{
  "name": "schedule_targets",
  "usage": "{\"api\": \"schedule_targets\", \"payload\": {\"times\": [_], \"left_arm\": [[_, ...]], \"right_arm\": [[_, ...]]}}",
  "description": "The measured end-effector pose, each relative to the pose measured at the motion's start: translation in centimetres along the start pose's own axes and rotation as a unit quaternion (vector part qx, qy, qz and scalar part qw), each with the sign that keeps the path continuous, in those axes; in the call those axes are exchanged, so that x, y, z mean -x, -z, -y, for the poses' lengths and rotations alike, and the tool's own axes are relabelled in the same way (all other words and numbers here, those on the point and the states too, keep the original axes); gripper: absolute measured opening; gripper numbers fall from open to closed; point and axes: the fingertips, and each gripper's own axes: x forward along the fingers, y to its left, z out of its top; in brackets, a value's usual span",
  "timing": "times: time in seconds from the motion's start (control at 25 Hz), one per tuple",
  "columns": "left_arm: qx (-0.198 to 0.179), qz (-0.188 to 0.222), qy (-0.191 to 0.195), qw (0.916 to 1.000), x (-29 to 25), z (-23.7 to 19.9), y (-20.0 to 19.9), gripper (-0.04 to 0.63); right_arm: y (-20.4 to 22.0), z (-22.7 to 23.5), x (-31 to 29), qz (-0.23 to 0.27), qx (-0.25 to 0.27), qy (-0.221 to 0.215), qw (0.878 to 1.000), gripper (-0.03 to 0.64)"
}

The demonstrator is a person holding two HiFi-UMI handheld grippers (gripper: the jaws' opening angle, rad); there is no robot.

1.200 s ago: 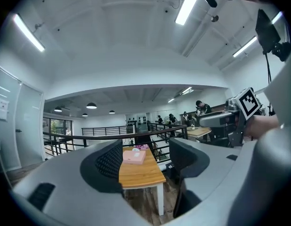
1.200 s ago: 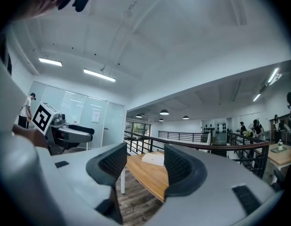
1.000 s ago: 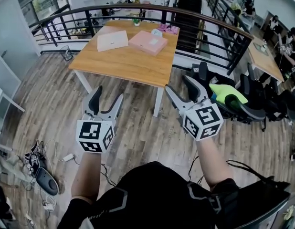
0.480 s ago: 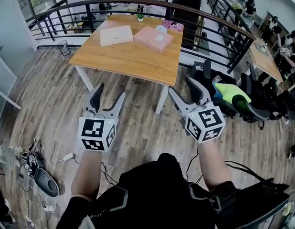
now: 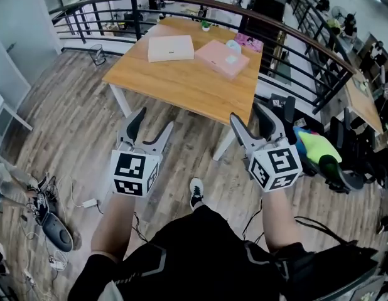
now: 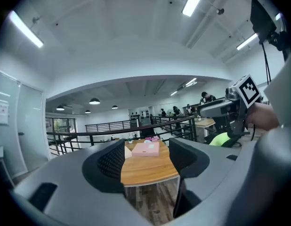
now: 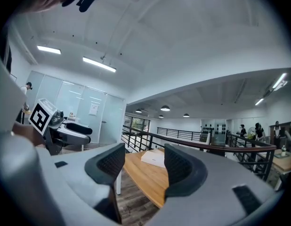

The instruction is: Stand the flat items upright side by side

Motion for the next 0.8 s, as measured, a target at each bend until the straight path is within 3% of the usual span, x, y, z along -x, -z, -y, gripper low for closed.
{"api": "schedule_targets", "payload": {"times": [0.32, 0.48, 0.68, 0.8], "left_arm": [[-0.049, -0.028, -0.03, 0.9979, -9.4, -4.6, -1.9, 0.31], [-0.009, -0.034, -0.017, 0.9992, -14.6, -5.5, -2.0, 0.31], [-0.031, -0.05, -0.002, 0.9982, -21.3, -6.0, -2.8, 0.31], [-0.021, -0.053, 0.003, 0.9984, -24.5, -6.1, -3.0, 0.31]], "right_arm": [[0.0, 6.2, -9.5, 0.031, -0.035, -0.028, 0.999, 0.255], [0.4, 9.5, -13.3, 0.027, -0.039, -0.035, 0.998, 0.255], [0.9, 13.9, -17.5, 0.036, -0.055, -0.038, 0.997, 0.255], [2.1, 16.3, -19.5, 0.027, -0.062, -0.039, 0.997, 0.255]]}}
